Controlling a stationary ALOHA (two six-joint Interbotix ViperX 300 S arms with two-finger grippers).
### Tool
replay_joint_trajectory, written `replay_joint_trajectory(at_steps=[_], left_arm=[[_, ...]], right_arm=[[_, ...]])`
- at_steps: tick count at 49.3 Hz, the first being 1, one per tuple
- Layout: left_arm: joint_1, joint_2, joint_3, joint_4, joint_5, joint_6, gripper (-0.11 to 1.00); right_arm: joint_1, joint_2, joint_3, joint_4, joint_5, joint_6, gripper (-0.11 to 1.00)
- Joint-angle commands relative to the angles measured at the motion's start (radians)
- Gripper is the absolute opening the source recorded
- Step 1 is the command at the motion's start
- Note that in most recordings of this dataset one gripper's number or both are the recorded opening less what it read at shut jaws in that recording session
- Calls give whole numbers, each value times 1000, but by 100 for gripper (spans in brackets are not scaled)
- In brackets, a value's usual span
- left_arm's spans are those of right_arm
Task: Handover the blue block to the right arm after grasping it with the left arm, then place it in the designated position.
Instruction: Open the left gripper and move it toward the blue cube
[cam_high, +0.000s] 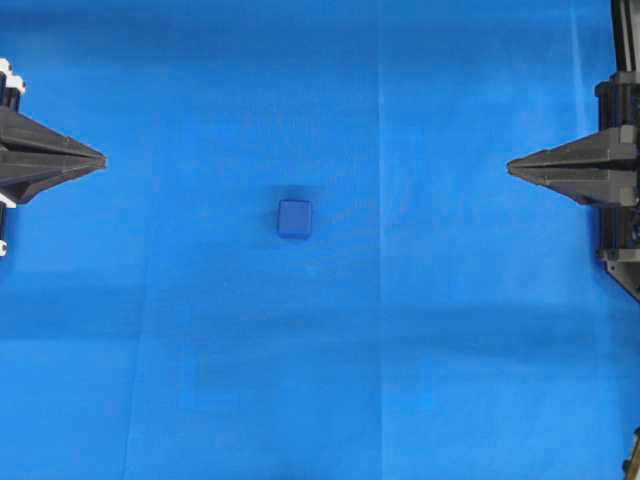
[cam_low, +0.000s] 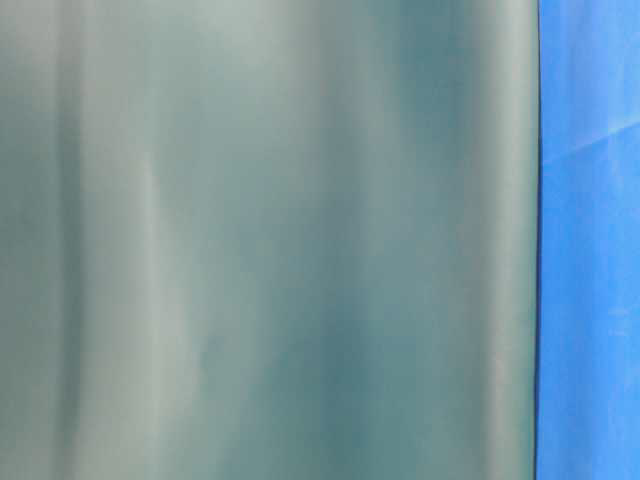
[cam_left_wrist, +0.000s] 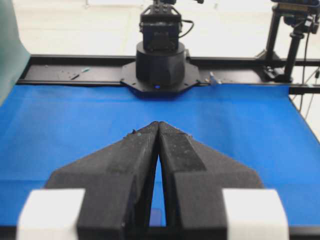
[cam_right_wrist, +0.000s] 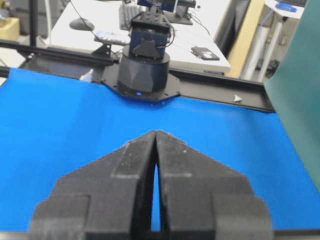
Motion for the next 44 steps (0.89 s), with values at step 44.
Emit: replay_joint_trajectory(at_steps=[44], left_arm=[[0,8,-23,2,20,-17,10]], right_arm=[[-2,11,-37,5,58,17,-2]])
